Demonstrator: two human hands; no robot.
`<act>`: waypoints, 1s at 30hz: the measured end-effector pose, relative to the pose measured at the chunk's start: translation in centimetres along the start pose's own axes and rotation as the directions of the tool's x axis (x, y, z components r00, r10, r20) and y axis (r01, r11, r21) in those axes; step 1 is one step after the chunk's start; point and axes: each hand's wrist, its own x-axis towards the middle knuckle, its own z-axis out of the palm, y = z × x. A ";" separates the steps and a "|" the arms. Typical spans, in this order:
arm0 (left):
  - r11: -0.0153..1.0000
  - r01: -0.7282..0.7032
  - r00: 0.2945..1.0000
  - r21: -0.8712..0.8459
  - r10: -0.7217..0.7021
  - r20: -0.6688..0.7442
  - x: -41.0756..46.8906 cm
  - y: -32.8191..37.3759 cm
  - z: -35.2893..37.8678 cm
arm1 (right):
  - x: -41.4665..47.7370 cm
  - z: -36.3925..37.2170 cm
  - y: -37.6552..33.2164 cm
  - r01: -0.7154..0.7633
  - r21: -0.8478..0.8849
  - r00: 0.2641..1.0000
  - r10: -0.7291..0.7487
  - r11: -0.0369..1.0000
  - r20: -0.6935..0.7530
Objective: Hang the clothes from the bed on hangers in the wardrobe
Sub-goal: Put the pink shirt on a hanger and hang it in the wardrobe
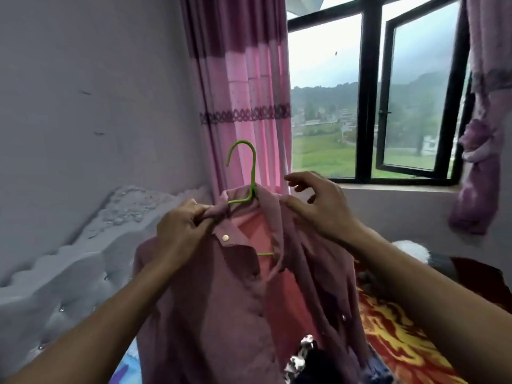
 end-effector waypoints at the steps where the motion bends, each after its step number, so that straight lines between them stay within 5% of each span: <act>1: 0.999 -0.019 1.000 -0.027 0.019 0.019 -0.7 0.0 -0.6 | 0.4 0.9 -1.4 0.013 0.093 0.998 -0.018 0.996 0.055; 6: 0.996 -0.045 0.988 -0.083 0.057 0.147 -5.8 -1.6 -5.4 | 0.7 6.3 -8.0 -0.177 0.593 0.965 0.021 0.785 0.260; 8: 0.999 -0.011 0.985 -0.053 0.020 0.170 -8.2 -3.0 -8.2 | -0.1 7.9 -9.5 -0.195 0.573 0.947 0.001 0.796 0.321; 17: 0.964 0.264 0.957 0.030 -0.258 -0.130 -20.0 -4.1 -25.2 | -5.9 15.5 -20.1 -0.055 0.505 0.929 -0.141 0.861 0.342; 22: 0.954 0.271 0.959 0.130 -0.278 0.045 -28.9 -0.2 -33.3 | -10.6 16.2 -29.4 -0.192 0.684 0.920 -0.113 0.704 0.375; 28: 0.806 0.435 0.864 0.402 -0.499 0.065 -34.4 0.1 -42.1 | -15.8 15.6 -42.7 -0.298 0.825 0.861 -0.238 0.480 0.449; 30: 0.782 0.465 0.869 0.415 -0.493 -0.043 -36.1 0.7 -44.7 | -16.2 16.1 -45.5 -0.296 0.829 0.826 -0.308 0.474 0.471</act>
